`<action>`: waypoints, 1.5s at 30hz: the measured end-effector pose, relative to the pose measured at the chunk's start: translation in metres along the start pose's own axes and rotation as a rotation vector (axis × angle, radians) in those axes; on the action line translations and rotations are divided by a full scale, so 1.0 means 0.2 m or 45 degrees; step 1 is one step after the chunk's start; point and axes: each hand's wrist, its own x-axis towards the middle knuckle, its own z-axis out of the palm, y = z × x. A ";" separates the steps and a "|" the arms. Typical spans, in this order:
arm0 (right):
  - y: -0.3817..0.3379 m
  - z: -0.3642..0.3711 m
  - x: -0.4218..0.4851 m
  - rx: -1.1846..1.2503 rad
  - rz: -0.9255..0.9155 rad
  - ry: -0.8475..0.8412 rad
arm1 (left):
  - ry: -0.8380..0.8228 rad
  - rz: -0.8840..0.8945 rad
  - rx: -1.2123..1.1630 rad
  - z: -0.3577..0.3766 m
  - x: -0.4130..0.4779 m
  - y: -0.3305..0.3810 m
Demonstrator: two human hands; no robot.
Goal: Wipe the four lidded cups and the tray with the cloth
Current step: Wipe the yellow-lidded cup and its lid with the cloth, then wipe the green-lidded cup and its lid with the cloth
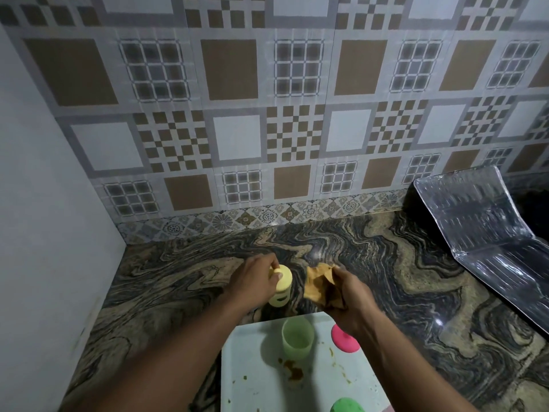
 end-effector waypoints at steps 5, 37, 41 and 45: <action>0.04 -0.02 0.06 -0.073 -0.001 -0.005 | -0.097 -0.027 0.054 0.09 0.05 -0.02; 0.06 -0.11 -0.07 0.185 0.184 -0.017 | -0.210 0.082 0.301 0.09 0.08 -0.03; 0.07 -0.14 -0.10 0.224 0.197 0.012 | -0.134 0.120 0.320 0.06 0.04 0.00; 0.05 -0.15 -0.15 0.276 0.168 -0.027 | -0.154 0.255 0.141 0.02 -0.04 0.10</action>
